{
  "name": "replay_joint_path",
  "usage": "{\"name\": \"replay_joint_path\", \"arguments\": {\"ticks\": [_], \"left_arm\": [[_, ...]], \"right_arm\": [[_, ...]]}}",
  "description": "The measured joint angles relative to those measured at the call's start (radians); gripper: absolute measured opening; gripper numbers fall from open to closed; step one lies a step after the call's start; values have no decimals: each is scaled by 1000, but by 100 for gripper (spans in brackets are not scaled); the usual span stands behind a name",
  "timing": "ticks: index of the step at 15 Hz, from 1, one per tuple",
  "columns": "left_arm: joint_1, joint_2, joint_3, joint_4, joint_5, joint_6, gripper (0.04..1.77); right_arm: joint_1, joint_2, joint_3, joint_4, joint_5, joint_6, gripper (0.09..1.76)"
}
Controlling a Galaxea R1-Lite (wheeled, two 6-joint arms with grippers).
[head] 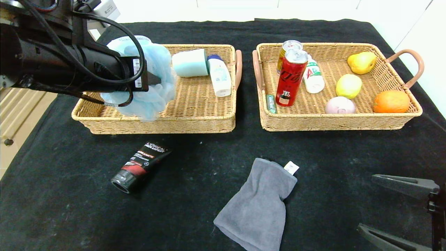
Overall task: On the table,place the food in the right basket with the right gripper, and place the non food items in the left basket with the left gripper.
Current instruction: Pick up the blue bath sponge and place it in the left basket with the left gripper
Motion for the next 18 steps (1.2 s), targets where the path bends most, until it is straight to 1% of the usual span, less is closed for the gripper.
{"name": "replay_joint_path", "arguments": {"ticks": [3, 6, 11, 15, 18], "left_arm": [[56, 85, -108, -6, -1, 13, 79], [89, 165, -168, -72, -6, 21, 79], [139, 270, -217, -198, -9, 23, 78], [147, 306, -221, -232, -9, 23, 78], [148, 320, -217, -234, -7, 21, 108]], "right_arm": [[0, 0, 0, 0, -1, 0, 171], [0, 0, 0, 1, 0, 0, 171], [0, 0, -1, 1, 0, 0, 171], [0, 1, 0, 1, 0, 0, 171], [0, 4, 0, 1, -1, 0, 171]]}}
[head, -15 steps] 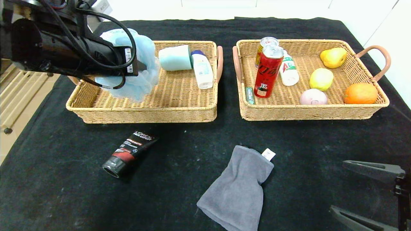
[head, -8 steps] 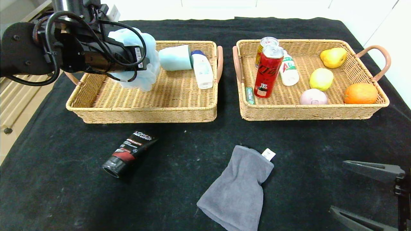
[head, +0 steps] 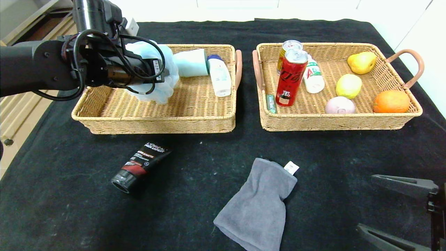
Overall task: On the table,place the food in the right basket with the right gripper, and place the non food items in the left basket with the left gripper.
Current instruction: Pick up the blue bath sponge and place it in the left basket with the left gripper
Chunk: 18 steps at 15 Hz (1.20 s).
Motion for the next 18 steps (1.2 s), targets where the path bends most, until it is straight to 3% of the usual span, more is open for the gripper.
{"name": "replay_joint_path", "arguments": {"ticks": [7, 18], "left_arm": [[0, 7, 3, 1, 9, -4, 146], [1, -3, 18, 6, 11, 2, 165]], "right_arm": [[0, 4, 1, 0, 0, 0, 171], [1, 15, 6, -3, -1, -2, 171]]}}
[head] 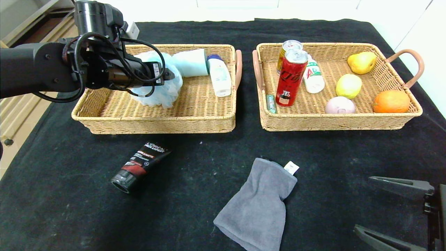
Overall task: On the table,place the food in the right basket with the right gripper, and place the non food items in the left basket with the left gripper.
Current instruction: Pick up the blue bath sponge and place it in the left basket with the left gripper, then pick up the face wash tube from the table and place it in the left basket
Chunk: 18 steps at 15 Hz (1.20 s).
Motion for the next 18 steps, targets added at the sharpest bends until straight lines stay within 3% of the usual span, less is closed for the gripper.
{"name": "replay_joint_path", "arguments": {"ticks": [7, 18], "left_arm": [[-1, -32, 39, 21, 3, 14, 169], [0, -141, 58, 241, 5, 28, 171]], "right_arm": [[6, 6, 5, 0, 0, -3, 171], [18, 10, 11, 0, -1, -5, 171]]}}
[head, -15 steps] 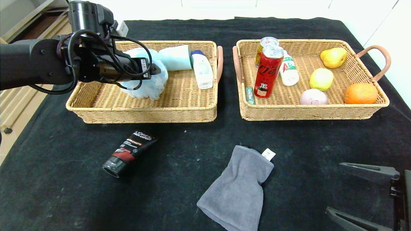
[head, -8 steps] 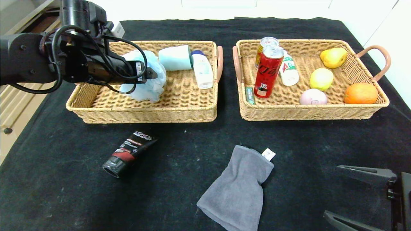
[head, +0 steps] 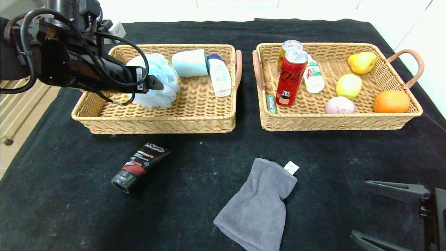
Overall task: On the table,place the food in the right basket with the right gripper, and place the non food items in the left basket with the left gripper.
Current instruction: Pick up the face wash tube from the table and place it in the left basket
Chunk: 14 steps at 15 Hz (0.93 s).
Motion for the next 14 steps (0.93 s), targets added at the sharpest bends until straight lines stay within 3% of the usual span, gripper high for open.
{"name": "replay_joint_path", "arguments": {"ticks": [6, 14], "left_arm": [[-24, -86, 37, 188, -11, 10, 171], [-104, -263, 393, 190, -9, 59, 172]], "right_arm": [[7, 1, 4, -1, -2, 0, 171], [14, 5, 13, -3, -3, -11, 171]]}}
